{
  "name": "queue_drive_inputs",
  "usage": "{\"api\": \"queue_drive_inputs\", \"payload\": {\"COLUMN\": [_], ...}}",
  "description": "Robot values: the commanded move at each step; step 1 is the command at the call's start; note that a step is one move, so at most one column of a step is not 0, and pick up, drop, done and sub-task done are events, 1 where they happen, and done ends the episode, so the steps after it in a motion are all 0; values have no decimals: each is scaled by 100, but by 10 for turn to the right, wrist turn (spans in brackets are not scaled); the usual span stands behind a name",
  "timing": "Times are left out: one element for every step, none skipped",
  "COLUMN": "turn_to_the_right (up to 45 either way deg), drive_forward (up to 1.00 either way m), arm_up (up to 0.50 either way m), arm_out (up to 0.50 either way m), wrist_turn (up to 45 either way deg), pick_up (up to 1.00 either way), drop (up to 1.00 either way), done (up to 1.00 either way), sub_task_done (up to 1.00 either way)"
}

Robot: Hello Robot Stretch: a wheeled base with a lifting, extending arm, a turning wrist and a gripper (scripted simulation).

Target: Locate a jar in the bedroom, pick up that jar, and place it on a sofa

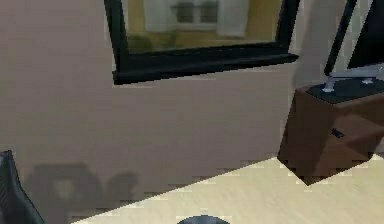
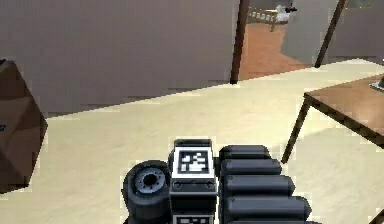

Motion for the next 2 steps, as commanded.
{"api": "queue_drive_inputs", "payload": {"turn_to_the_right": [450,450], "drive_forward": [0,0], "arm_up": [0,0], "arm_out": [0,0], "wrist_turn": [0,0], "pick_up": [0,0], "drop": [0,0], "done": [0,0], "sub_task_done": [0,0]}}
